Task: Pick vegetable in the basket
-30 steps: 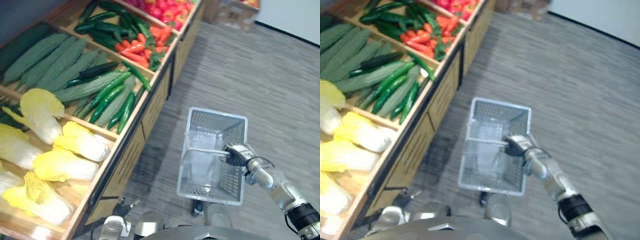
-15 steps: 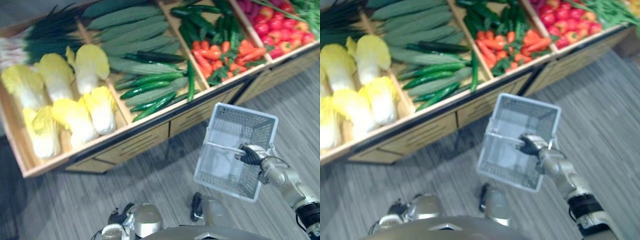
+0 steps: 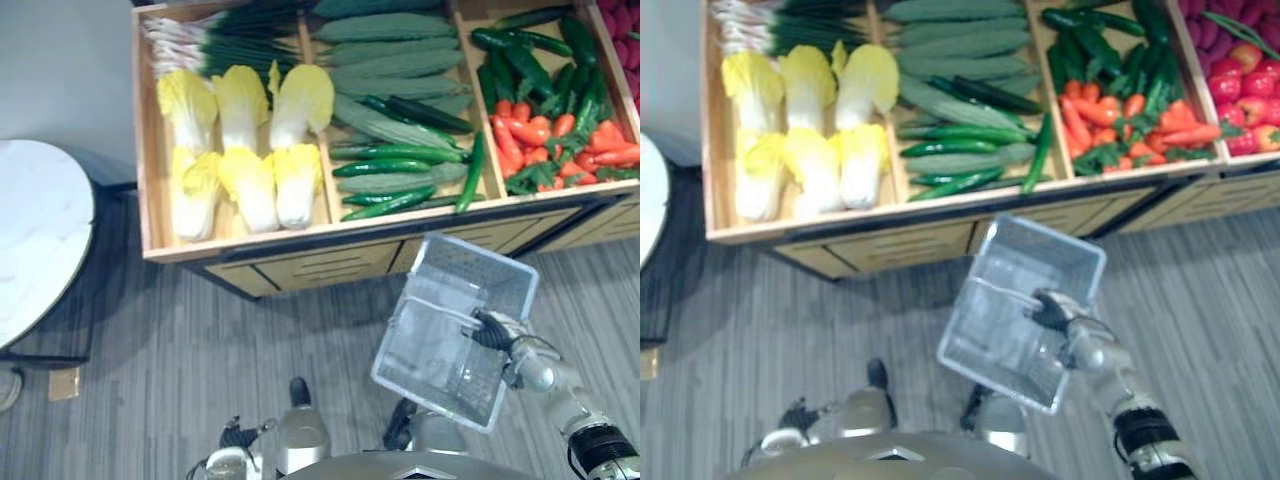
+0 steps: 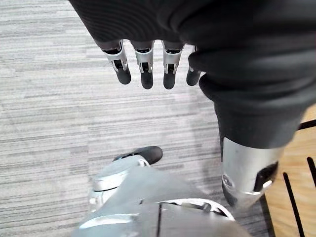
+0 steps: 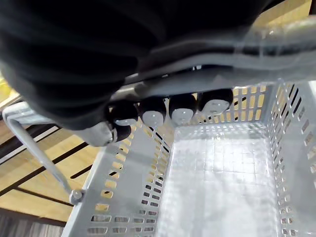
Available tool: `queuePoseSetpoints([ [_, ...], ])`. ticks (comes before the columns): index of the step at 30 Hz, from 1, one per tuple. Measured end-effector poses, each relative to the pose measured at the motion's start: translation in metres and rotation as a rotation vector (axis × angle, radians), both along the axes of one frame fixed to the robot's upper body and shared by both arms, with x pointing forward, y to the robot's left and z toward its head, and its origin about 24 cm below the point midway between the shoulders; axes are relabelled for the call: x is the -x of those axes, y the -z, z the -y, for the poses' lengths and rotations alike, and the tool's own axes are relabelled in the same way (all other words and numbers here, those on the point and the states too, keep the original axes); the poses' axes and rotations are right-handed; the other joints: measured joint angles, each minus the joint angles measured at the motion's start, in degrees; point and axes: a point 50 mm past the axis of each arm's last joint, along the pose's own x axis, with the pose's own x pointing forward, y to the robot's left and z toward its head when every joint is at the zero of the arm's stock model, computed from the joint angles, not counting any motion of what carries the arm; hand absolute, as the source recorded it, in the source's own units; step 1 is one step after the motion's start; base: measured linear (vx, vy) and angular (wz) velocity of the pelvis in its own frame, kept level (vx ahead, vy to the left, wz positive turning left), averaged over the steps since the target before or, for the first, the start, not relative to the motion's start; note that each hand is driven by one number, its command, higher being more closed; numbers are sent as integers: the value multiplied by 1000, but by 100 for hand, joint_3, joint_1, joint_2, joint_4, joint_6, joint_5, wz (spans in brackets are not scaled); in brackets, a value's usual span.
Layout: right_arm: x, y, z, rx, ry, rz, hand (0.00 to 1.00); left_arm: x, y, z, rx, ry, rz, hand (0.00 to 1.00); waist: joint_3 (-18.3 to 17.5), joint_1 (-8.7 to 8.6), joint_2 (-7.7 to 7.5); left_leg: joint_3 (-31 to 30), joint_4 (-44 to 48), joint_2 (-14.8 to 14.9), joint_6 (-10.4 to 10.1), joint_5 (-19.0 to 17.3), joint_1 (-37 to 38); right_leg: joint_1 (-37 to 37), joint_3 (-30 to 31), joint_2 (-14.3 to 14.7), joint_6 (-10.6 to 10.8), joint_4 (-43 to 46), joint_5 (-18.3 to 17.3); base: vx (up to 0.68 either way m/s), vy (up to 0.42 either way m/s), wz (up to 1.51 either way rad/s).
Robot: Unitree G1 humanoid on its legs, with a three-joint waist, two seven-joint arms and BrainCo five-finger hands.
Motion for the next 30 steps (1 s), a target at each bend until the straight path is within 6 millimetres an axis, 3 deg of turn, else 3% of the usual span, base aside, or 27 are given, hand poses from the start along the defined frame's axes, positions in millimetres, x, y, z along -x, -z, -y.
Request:
queuePoseSetpoints([
  [5,15,15,27,10,158,-64,100,3,0,-1,-9,14,-13,0,-1,5,22,163,-308,-185,36,25,270,-83,310,-109,77,29,171,-84,96,-21],
  [11,40,31,53,37,303,-152,100,0,-2,-6,-25,12,4,0,-9,-105,35,98,-556,-314,171,158,335,-201,366,-216,104,128,201,-111,51,-1],
  [14,62,41,64,40,382,-209,100,-7,-10,-20,-64,-115,80,0,-77,-105,89,49,-654,-319,161,209,348,-201,363,-185,135,54,224,-97,20,5],
  [19,101,62,70,-9,552,-296,100,-34,-50,-62,-206,-418,386,0,-342,-79,171,-56,-684,-241,137,210,245,-88,363,-40,96,-319,373,-18,4,7],
  [23,127,73,77,-51,702,-351,100,-59,-107,-87,-384,-551,704,0,-528,-76,212,-82,-672,-253,126,205,220,-86,361,8,76,-380,417,71,5,1],
  [24,130,74,77,-61,725,-353,100,-63,-117,-89,-407,-566,755,0,-546,-76,217,-86,-661,-253,133,211,216,-83,361,22,89,-396,433,119,-3,0],
  [25,136,74,78,-73,761,-354,100,-70,-140,-94,-475,-614,873,0,-564,-84,241,-90,-654,-253,160,230,215,-76,365,33,82,-404,443,101,-7,-1],
  [30,139,74,80,-74,777,-357,100,-92,-178,-96,-541,-664,1050,0,-592,-111,279,-85,-654,-236,163,232,260,-13,402,82,41,-447,481,85,-4,-4],
])
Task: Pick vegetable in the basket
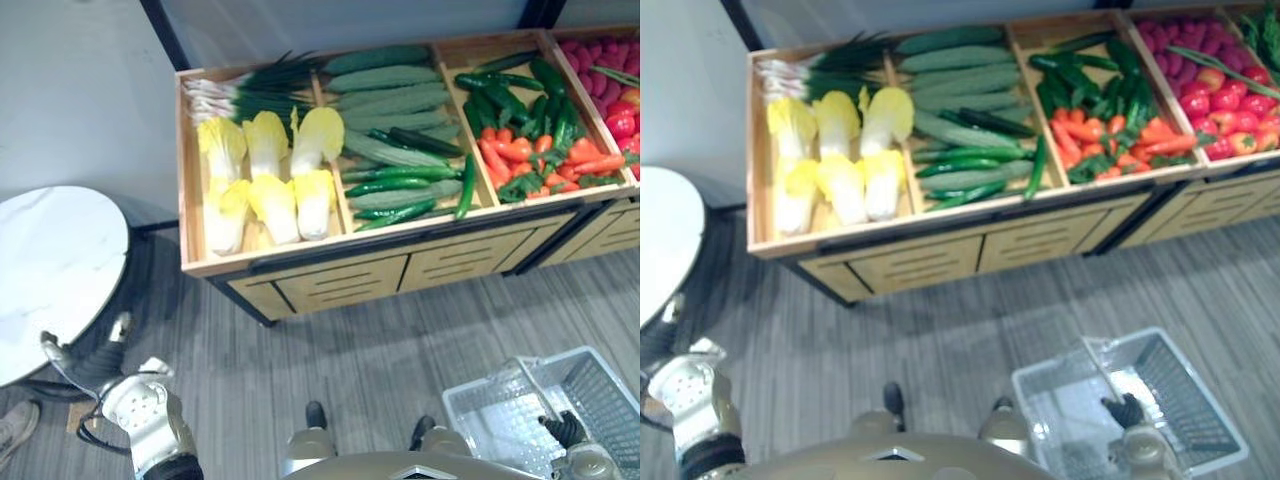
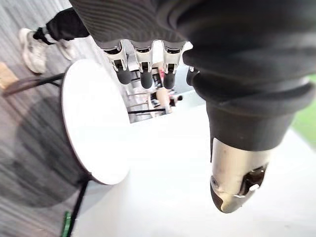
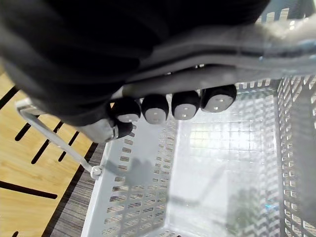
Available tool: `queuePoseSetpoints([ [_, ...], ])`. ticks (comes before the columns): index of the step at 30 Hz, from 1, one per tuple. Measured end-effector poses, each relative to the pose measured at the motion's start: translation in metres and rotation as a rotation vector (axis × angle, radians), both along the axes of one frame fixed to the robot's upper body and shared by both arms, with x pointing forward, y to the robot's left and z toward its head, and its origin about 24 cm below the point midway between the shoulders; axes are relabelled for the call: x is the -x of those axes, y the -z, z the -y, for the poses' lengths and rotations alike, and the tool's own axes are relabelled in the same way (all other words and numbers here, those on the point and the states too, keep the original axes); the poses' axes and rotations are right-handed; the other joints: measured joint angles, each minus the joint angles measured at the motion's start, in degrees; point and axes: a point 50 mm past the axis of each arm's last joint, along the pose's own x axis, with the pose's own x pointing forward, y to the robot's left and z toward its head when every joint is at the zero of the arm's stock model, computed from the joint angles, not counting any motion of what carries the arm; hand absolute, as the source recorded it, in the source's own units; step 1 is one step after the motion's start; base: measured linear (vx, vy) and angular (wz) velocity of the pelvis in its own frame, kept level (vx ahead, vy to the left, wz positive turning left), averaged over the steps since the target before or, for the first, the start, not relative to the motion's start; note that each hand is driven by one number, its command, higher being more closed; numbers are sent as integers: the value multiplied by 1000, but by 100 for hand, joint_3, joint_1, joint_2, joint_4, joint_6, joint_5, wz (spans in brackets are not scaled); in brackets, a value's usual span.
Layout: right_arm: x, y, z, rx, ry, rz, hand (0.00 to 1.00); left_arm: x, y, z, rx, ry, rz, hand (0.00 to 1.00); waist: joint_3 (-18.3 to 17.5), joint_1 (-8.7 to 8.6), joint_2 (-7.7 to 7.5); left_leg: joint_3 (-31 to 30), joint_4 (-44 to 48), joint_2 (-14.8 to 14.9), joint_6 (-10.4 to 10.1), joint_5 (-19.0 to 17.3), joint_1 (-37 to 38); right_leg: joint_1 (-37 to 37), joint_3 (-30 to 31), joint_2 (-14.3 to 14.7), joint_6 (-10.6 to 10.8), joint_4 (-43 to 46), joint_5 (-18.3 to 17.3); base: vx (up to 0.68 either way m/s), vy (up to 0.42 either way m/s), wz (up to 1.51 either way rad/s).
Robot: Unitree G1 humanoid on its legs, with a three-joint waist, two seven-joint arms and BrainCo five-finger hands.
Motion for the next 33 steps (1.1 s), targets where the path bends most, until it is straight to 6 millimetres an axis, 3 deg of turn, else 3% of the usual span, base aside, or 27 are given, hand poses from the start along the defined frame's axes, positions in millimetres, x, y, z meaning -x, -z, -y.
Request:
queuePoseSetpoints([
  [7,-19,-1,-5,-10,-35,30,100,-17,-36,-19,-73,-107,121,0,10,-27,-19,251,-2,108,-9,-8,12,-146,287,141,-80,-115,118,6,-1,-22],
  [11,-32,-2,-10,-11,-87,52,100,-34,-51,-37,-127,-115,90,0,94,-95,-46,420,-2,146,-10,-8,-22,-333,495,190,-103,-161,175,-41,9,-25],
  [14,-50,-6,-19,-14,-153,90,100,-59,-60,-45,-143,-78,28,0,263,-151,-116,555,-2,162,-22,6,-225,-615,649,218,-155,-175,262,-39,18,-25],
  [22,-94,-21,-32,3,-270,196,100,-119,-87,-34,-226,74,-86,0,888,-176,-261,798,1,120,37,128,-763,-1297,959,232,-166,-265,604,10,14,-19],
  [27,-109,-26,-39,7,-310,237,100,-139,-109,-30,-281,126,-85,0,1172,-165,-361,840,1,107,39,129,-825,-1427,1089,241,-164,-263,615,74,4,-12],
  [33,-117,-29,-45,12,-336,258,100,-149,-113,-29,-244,131,-77,0,1345,-164,-444,844,2,104,39,129,-910,-1551,1183,254,-165,-257,615,51,0,-4],
])
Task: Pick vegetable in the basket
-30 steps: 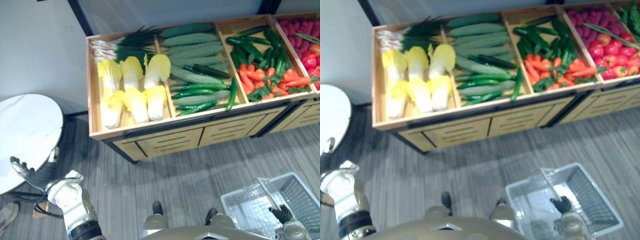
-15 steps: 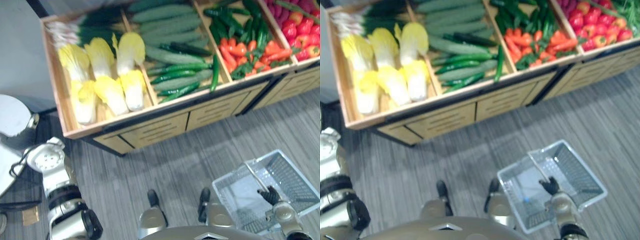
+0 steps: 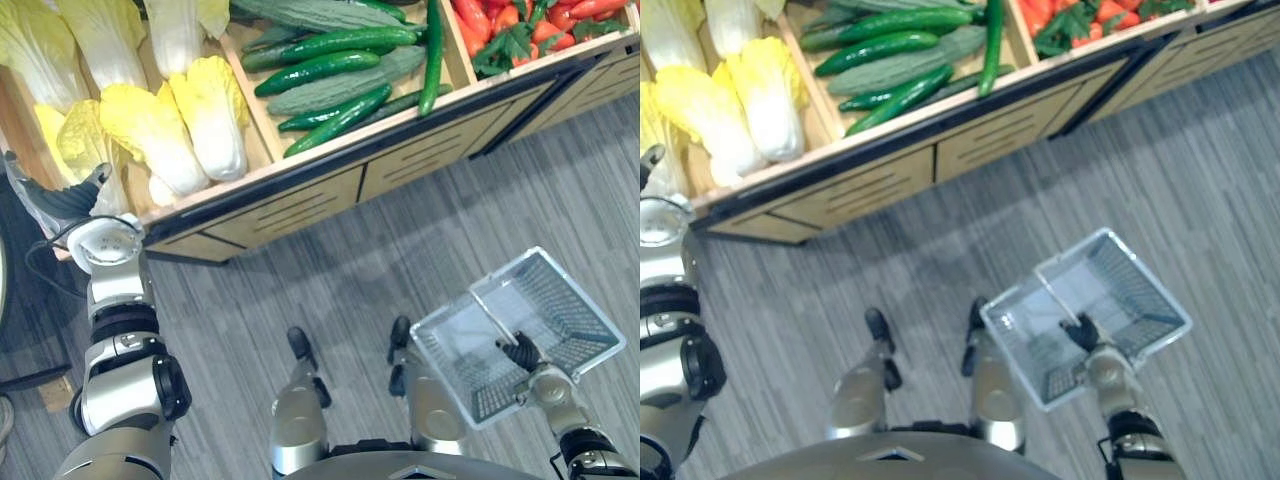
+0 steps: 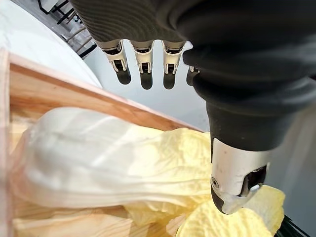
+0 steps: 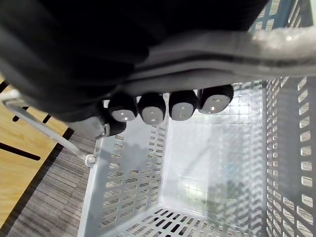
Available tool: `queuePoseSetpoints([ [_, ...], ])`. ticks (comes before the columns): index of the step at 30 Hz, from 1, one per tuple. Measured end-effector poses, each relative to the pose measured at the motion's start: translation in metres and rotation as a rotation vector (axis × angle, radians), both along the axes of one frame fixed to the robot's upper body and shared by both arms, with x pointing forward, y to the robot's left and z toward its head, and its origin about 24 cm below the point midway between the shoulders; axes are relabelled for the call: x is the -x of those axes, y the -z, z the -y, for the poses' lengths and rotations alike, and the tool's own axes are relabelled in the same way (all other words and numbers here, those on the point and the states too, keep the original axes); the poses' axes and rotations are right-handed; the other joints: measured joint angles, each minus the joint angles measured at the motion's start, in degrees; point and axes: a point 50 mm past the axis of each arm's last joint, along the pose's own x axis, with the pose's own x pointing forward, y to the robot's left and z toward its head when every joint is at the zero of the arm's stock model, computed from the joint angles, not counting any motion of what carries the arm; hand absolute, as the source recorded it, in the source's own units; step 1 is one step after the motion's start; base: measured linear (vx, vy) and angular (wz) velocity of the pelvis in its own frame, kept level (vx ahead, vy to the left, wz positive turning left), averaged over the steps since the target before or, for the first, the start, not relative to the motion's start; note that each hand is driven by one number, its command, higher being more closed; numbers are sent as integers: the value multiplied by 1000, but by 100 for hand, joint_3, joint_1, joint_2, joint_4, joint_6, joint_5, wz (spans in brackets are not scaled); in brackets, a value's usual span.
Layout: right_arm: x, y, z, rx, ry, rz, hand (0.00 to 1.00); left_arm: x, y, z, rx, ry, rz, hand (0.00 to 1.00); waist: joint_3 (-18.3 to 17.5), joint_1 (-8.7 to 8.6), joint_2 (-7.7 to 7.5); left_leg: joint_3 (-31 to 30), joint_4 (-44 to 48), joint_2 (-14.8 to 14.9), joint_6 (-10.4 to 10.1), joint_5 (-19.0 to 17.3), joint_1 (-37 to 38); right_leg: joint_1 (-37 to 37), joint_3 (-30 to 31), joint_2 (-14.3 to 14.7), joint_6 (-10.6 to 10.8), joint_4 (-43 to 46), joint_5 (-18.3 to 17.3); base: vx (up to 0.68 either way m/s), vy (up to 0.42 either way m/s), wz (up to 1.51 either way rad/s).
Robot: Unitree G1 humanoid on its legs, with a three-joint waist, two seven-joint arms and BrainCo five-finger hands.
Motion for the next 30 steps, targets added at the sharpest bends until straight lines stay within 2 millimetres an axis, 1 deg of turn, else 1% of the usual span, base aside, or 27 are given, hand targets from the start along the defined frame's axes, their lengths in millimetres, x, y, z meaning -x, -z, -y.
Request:
queuePoseSetpoints([
  [7,-5,-1,-7,-25,-16,19,100,-7,-6,2,45,3,29,0,162,6,-83,-16,0,10,0,0,-75,-78,15,11,0,15,0,6,-1,-1],
  [11,-5,1,-9,-24,-28,16,100,-5,2,-2,114,-25,41,0,185,6,-98,-3,0,12,1,0,-93,-137,54,12,0,74,-2,36,-2,-3],
  [14,-6,0,-10,-26,-31,22,100,-4,2,-3,134,-38,56,0,246,6,-126,2,0,14,2,2,-81,-145,72,14,-1,97,-2,0,0,0],
  [17,-6,1,-12,-35,-29,23,100,-3,7,-5,151,-47,38,0,280,5,-167,5,0,13,3,2,-77,-160,99,14,-1,111,-2,0,0,0],
  [23,-6,2,-13,-35,-26,23,100,-2,2,-9,149,-54,52,0,327,8,-221,45,0,9,4,3,-87,-233,175,15,-1,155,-2,24,-2,-4],
  [30,-6,2,-13,-38,-26,23,100,-11,-6,-5,168,-39,70,0,378,2,-251,46,0,10,5,4,-87,-238,182,17,-1,158,-2,40,-3,-1],
])
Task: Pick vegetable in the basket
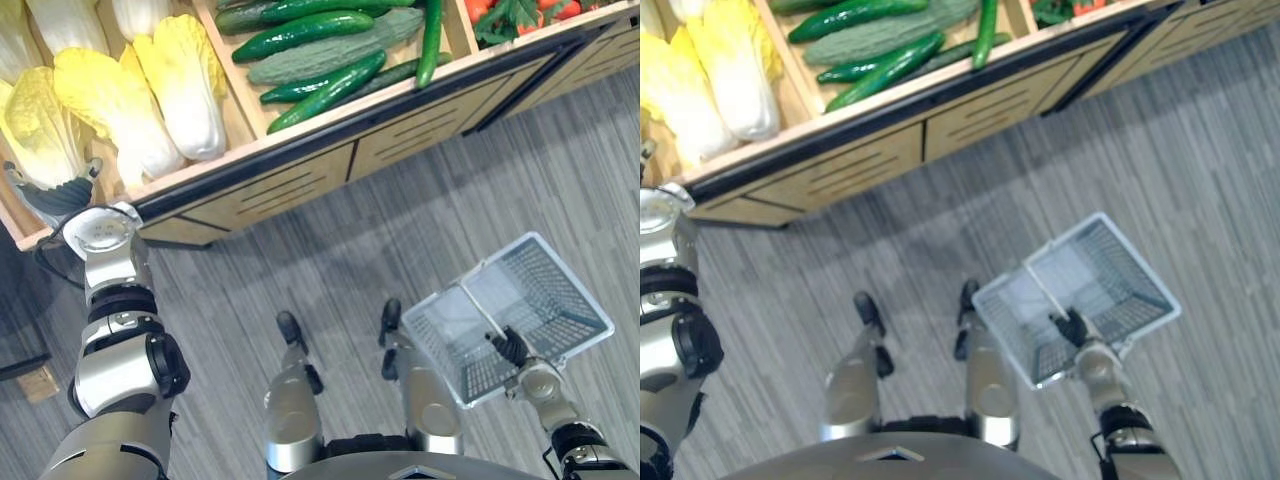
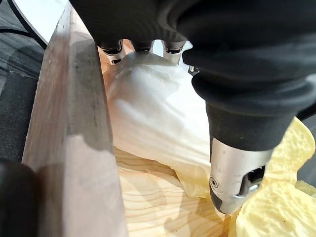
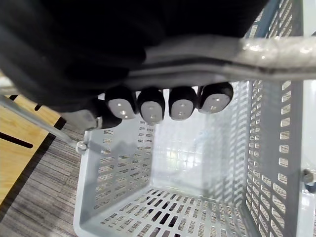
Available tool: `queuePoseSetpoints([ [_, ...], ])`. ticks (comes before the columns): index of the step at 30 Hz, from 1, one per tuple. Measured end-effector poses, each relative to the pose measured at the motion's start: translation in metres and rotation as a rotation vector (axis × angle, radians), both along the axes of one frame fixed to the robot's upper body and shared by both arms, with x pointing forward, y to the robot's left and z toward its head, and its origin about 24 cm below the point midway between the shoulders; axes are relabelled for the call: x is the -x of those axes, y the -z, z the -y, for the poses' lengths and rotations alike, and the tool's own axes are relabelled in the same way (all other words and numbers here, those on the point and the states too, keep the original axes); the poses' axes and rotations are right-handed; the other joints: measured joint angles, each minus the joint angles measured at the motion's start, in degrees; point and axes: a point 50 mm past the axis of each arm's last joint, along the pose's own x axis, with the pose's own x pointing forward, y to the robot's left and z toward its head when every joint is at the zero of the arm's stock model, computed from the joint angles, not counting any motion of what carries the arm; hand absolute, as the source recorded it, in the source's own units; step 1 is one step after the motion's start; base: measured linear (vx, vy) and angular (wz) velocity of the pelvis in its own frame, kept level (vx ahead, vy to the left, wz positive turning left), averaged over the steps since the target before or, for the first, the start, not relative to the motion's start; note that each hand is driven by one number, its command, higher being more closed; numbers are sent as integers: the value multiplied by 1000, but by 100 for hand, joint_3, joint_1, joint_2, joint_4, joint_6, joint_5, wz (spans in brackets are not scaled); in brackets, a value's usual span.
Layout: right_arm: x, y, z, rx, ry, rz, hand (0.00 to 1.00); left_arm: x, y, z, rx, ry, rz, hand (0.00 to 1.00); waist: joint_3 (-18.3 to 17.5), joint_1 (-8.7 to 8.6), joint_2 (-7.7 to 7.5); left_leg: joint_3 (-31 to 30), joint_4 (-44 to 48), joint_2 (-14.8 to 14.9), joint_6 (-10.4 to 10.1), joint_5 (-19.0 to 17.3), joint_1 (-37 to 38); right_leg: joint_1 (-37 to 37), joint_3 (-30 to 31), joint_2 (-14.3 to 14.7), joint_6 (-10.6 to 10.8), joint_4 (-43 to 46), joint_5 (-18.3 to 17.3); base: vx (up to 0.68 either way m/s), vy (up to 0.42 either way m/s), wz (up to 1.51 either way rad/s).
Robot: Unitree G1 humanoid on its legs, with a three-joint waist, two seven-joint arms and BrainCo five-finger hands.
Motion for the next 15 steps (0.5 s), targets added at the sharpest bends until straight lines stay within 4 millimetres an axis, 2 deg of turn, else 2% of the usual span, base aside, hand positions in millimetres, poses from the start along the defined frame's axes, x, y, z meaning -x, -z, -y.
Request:
queuePoseSetpoints([
  [10,-7,-3,-2,-10,-12,7,100,-4,-13,-5,7,8,4,0,54,16,-34,-10,-1,-1,7,6,-108,-109,-1,-3,0,15,0,33,-2,1],
  [13,-10,-5,-2,-14,-14,14,100,-2,-21,-12,58,-7,70,0,135,16,-48,-14,-1,0,10,13,-124,-129,-2,-4,0,24,0,23,-2,1],
  [14,-10,-5,-2,-16,-10,12,100,-3,-23,-13,102,-11,102,100,136,19,-49,-16,-1,-2,10,13,-126,-128,-3,-6,1,24,0,35,-2,1],
  [15,-11,-5,-2,-15,-10,11,100,-3,-24,-13,122,-11,119,100,137,18,-52,-16,-1,-4,10,13,-128,-129,-3,-8,1,23,1,46,-1,1],
])
